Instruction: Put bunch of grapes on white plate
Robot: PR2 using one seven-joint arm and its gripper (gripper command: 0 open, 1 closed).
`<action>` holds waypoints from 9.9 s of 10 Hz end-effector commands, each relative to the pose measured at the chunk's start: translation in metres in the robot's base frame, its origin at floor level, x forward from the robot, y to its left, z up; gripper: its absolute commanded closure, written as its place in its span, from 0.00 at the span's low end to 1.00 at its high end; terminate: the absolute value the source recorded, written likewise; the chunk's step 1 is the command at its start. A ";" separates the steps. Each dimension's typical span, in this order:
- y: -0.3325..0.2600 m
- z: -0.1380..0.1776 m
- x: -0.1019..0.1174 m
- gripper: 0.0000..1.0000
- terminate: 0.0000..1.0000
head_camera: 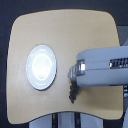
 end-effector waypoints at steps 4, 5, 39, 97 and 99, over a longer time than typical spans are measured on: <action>0.016 0.006 0.003 1.00 0.00; 0.015 0.006 0.004 1.00 0.00; 0.225 0.038 0.094 1.00 0.00; -0.173 0.287 0.092 0.00 0.00; -0.193 0.286 0.097 0.00 0.00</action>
